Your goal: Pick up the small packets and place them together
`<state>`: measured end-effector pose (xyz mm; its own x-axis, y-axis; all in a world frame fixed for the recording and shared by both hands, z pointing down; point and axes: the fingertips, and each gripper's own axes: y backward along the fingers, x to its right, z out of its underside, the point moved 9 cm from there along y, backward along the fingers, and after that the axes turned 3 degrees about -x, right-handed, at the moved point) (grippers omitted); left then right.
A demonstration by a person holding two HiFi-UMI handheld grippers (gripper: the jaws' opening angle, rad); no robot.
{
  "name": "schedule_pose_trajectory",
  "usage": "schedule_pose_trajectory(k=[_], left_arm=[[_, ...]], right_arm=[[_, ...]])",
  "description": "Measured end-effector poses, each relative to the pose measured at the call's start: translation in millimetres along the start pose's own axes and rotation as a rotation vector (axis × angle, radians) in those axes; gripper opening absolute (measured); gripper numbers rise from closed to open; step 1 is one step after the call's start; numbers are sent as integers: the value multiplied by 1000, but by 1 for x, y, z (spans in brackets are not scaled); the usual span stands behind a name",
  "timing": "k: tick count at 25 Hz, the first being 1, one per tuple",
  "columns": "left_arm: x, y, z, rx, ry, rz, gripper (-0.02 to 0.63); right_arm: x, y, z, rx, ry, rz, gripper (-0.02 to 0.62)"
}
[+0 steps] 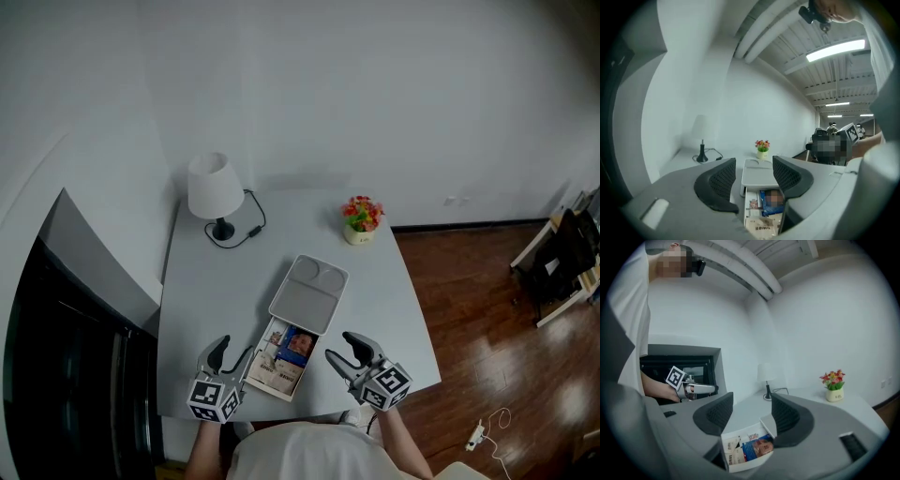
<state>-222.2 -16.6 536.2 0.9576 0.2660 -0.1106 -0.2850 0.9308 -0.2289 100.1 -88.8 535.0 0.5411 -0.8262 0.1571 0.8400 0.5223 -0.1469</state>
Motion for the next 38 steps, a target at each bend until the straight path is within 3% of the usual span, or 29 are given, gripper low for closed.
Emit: schedule_pose_trajectory(k=[4,9,11,23,27,30,33,38], left_arm=[[13,2,-30,129,-114,-48,258],[26,7,-46,209,-171,-77,371],[27,9,-48,229,-160,-93,390],[23,3,-31,106,-126,7,379],[18,-7,-13,-32,-175,84,379],[9,-31,19,-250,-274,238,370],[3,-56,51,-463,-463,386,370],[10,-87,91,-693,-802,616,345]], right_arm=[[-3,7,-31,123,30,98,288],[-10,15,-52,211,170,305,298],[-13,16,-53,200,210,341,382],[-18,11,-43,159,159,239,379],[-21,13,-34,133,143,210,370],[-23,16,-28,116,138,201,356],[-28,19,-23,103,136,198,356],[-32,28,-13,87,115,220,356]])
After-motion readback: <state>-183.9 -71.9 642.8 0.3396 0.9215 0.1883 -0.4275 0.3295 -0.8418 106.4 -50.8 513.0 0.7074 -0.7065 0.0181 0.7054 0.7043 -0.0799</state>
